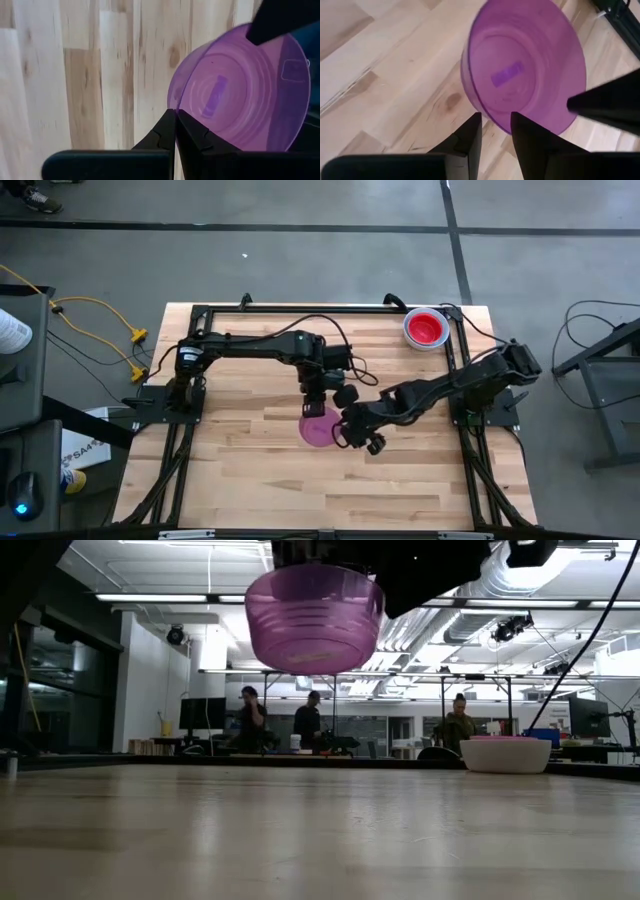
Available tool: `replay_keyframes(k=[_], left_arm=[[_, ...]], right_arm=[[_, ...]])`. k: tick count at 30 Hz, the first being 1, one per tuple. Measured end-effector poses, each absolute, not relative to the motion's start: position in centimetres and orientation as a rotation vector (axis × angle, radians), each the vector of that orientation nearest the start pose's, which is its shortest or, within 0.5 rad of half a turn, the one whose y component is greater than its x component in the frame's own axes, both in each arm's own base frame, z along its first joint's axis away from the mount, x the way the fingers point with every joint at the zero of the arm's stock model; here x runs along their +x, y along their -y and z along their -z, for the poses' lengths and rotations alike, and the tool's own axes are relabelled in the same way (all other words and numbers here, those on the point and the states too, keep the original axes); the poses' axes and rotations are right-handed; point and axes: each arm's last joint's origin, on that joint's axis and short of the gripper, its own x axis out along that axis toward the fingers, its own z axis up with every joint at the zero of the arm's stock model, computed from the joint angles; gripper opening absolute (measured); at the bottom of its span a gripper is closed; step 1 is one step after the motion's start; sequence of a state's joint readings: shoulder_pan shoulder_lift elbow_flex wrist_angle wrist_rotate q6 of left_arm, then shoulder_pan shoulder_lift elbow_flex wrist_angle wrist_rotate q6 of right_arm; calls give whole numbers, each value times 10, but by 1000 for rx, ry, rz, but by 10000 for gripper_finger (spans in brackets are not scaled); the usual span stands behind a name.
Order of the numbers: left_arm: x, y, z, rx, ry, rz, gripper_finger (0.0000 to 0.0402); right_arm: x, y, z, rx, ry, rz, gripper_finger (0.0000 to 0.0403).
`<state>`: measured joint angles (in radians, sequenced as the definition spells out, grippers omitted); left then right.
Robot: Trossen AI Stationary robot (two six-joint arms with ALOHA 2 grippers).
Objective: Nest bowls inside each other
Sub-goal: Stack the purple bowl on the red bowl
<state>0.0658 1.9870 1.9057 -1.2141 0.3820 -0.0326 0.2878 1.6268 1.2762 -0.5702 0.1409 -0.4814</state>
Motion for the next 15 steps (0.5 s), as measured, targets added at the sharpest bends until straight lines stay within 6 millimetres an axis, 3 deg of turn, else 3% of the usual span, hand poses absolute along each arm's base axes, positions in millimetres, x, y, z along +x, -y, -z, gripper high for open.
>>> replay_keyframes(k=[15], left_arm=[[405, -15, -295, -259, -1222, 315, 0]], right_arm=[[333, -98, -264, -691, -863, -397, 96]])
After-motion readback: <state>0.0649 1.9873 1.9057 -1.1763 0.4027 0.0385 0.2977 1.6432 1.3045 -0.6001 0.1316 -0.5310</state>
